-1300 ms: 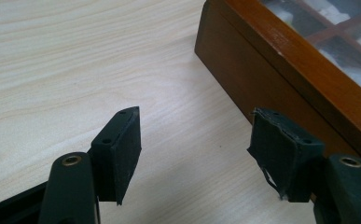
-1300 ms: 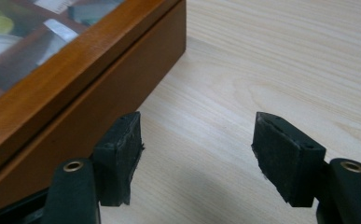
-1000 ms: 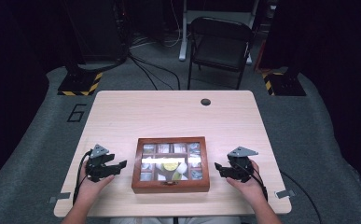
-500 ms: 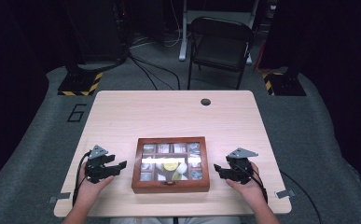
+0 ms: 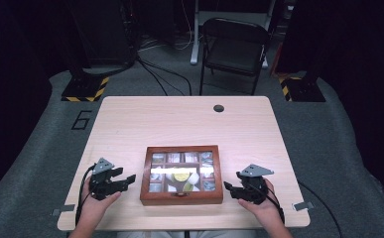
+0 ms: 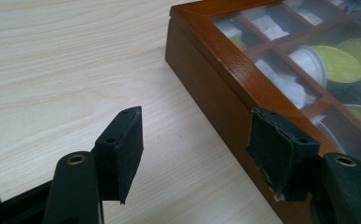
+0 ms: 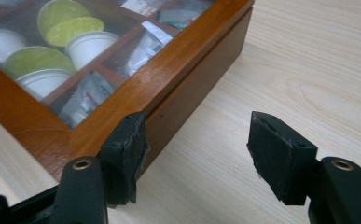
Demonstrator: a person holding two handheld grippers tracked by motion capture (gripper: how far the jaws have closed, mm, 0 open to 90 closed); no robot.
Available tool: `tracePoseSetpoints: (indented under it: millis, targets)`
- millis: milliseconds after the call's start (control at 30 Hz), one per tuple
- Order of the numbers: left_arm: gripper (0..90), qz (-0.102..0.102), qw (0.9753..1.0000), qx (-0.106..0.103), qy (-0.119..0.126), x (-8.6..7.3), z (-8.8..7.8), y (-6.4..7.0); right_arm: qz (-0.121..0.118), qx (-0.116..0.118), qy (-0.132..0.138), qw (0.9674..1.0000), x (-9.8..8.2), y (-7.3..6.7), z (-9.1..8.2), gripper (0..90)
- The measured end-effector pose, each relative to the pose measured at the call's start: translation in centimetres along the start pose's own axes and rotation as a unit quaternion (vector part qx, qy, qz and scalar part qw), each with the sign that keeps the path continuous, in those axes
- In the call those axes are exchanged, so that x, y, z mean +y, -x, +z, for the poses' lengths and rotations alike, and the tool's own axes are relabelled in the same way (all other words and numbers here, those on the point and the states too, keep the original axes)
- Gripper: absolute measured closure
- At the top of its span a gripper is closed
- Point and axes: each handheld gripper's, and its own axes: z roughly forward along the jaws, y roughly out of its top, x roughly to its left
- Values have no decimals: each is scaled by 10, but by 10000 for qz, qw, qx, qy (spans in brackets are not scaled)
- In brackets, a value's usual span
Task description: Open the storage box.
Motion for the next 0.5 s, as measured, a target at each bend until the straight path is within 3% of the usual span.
tracePoseSetpoints:
  millis: [267,500]
  targets:
    - [345,191,9998,-112,21,-3,-8,12,8,212,88,9997,-3,-12,-7,382]
    - [348,226,9995,-227,25,-5,-12,19,150,369,143,9991,-2,-9,-9,385]
